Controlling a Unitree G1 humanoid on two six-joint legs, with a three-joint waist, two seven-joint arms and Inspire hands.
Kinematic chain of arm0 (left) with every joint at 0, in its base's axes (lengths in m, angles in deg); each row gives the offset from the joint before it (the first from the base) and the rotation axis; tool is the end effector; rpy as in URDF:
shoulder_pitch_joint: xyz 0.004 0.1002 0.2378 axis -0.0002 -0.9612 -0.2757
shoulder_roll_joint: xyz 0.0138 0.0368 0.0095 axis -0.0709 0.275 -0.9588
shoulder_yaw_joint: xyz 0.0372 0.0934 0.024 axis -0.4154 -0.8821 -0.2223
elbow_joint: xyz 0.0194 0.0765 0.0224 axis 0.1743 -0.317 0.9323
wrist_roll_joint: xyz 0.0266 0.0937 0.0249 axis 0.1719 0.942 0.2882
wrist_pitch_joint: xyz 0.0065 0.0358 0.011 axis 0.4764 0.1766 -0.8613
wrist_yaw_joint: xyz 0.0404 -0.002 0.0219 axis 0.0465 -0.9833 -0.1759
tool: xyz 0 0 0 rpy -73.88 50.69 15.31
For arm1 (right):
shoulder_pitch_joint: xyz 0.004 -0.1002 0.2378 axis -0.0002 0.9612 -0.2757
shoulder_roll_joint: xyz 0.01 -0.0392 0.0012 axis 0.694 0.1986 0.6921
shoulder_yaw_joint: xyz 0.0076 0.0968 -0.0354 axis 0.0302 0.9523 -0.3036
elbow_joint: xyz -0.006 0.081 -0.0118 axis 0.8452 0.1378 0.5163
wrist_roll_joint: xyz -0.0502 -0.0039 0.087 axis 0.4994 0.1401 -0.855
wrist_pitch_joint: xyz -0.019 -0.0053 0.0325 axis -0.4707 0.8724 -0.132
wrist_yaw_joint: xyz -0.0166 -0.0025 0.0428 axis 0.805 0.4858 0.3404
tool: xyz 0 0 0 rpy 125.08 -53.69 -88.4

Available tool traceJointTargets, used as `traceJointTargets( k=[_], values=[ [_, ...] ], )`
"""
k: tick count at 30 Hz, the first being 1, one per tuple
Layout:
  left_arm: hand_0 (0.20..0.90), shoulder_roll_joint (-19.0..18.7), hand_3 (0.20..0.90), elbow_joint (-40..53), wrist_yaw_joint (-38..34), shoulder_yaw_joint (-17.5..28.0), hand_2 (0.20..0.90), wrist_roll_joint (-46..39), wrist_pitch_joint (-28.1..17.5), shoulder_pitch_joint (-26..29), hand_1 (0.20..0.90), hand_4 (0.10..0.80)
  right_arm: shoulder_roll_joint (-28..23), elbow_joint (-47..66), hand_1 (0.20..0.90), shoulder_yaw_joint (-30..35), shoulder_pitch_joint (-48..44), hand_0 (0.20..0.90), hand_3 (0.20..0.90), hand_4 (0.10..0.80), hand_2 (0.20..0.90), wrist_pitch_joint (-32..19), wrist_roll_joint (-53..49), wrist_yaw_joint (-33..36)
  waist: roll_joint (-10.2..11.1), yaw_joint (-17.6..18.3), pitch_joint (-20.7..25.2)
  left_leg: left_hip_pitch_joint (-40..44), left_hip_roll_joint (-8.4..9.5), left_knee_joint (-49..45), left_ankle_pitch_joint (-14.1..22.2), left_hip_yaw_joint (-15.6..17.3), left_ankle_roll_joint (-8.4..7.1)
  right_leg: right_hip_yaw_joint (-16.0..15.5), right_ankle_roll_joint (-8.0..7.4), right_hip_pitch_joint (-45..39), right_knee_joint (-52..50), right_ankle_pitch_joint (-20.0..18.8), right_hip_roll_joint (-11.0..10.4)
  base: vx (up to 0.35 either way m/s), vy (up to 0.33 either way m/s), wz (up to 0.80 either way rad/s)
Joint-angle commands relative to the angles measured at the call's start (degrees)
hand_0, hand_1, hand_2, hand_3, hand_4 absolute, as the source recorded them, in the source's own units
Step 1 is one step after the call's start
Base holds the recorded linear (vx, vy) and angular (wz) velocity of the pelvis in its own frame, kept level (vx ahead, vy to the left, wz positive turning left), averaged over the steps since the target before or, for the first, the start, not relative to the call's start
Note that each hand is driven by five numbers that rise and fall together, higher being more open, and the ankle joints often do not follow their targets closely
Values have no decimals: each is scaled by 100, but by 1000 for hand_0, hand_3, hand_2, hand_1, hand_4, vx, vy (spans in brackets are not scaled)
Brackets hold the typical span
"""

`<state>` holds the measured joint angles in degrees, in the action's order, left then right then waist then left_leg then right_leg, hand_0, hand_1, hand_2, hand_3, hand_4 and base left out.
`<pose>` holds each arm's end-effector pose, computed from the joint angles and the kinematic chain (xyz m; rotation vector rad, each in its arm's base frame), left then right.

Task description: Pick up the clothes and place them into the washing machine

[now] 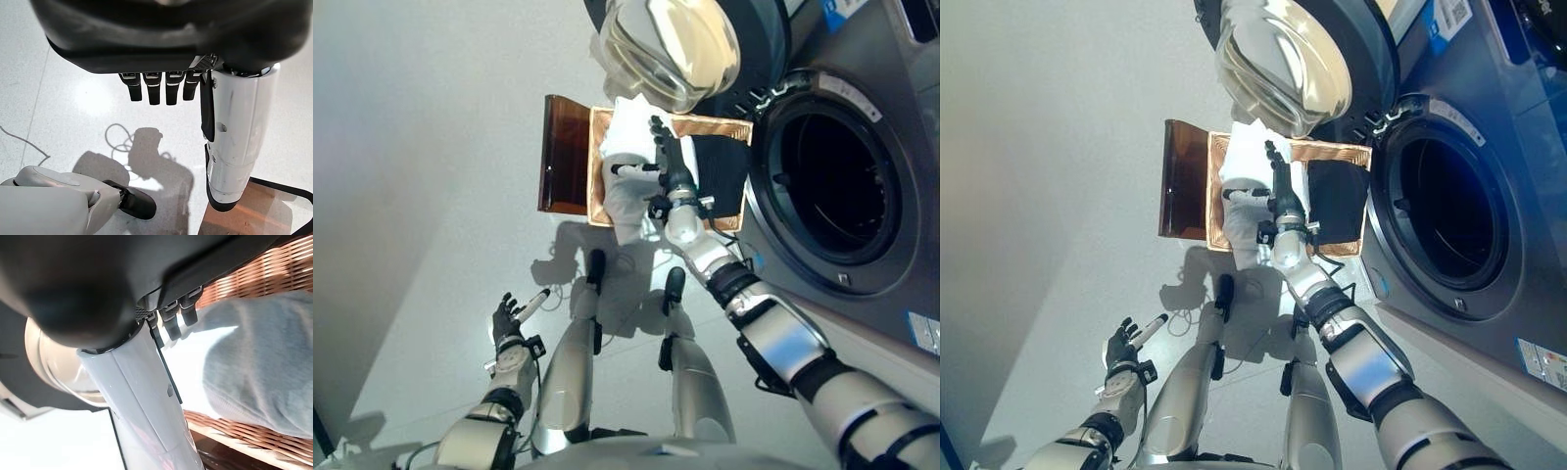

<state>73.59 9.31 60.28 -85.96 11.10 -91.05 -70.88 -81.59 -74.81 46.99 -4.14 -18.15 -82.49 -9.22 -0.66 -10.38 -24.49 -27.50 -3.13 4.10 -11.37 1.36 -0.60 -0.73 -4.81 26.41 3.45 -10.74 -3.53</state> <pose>0.1861 0.1877 -0.0754 -0.1341 0.6447 0.5856 0.3342 -0.0872 0.1023 -0.3294 -0.1393 -0.0944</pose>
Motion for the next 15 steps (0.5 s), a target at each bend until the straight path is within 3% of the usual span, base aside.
traceJointTargets(
  k=[1, 15],
  values=[
    [900, -326, 900, -445, -284, -131, 900, -192, -107, 234, 900, 800, 102, 218, 900, 243, -299, 900, 900, 800, 900, -614, -270, 57, -15, -186, 6, 132, 40, 90, 310, -7, -494, -603, -205, -106, -222, 65, -224, 0, 0, 0],
    [900, -338, 900, -565, -351, -120, 900, -239, -77, 352, 900, 800, 156, -65, 900, 471, -273, 900, 900, 800, 900, -692, -691, 148, -58, -151, 19, 193, 42, 90, 340, 3, -484, -578, -186, -118, -259, 94, -221, 0, 0, 0]
  ],
)
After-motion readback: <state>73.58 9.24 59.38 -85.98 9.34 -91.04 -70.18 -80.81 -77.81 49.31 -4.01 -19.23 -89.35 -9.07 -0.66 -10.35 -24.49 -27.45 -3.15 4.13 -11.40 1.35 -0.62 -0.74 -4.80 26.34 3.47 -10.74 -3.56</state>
